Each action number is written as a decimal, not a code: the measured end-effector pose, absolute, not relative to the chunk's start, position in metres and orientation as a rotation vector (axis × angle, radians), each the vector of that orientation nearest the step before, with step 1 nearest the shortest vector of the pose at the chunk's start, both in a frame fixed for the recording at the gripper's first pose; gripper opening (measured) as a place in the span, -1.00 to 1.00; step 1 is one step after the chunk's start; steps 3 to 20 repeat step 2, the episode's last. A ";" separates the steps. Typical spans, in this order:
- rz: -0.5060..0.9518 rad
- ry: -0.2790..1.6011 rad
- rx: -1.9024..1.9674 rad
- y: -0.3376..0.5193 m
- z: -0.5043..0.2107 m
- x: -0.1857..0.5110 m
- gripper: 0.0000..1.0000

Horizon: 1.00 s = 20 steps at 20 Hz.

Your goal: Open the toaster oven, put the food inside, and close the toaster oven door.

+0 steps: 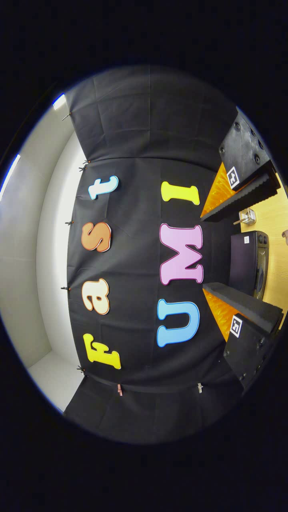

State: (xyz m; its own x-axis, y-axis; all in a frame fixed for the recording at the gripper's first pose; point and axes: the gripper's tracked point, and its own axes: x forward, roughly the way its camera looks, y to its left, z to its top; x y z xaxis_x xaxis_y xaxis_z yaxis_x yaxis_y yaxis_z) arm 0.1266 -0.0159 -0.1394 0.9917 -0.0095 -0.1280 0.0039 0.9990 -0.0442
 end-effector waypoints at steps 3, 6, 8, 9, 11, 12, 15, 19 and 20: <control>-0.006 0.133 -0.040 -0.016 -0.141 0.129 0.96; -0.006 0.133 -0.040 -0.016 -0.141 0.129 0.96; -0.006 0.133 -0.040 -0.016 -0.141 0.129 0.96; -0.006 0.133 -0.040 -0.016 -0.141 0.129 0.96; -0.006 0.133 -0.040 -0.016 -0.141 0.129 0.96; -0.006 0.133 -0.040 -0.016 -0.141 0.129 0.96; -0.006 0.133 -0.040 -0.016 -0.141 0.129 0.96; -0.006 0.133 -0.040 -0.016 -0.141 0.129 0.96; -0.006 0.133 -0.040 -0.016 -0.141 0.129 0.96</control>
